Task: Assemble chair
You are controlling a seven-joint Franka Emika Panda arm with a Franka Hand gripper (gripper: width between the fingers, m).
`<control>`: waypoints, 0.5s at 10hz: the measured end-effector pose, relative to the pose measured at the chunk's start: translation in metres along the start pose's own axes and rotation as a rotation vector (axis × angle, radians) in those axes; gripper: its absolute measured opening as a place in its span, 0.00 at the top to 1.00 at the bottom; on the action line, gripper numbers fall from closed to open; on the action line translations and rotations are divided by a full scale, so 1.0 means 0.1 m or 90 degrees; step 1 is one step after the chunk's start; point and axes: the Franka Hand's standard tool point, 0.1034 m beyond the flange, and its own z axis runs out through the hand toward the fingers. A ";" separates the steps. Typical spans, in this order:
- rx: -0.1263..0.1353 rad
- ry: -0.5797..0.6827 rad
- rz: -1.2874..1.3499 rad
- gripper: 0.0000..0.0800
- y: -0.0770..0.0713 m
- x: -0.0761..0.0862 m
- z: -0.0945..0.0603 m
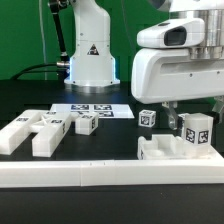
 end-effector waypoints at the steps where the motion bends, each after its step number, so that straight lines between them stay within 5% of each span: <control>1: 0.000 0.000 0.013 0.47 0.00 0.00 0.00; 2: 0.000 0.000 0.019 0.64 0.00 0.00 0.00; 5: 0.001 0.000 0.144 0.64 0.00 0.00 0.00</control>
Offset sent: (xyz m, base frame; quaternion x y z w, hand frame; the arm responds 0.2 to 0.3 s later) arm 0.0000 0.0000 0.0000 0.0000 0.0000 0.1938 0.9810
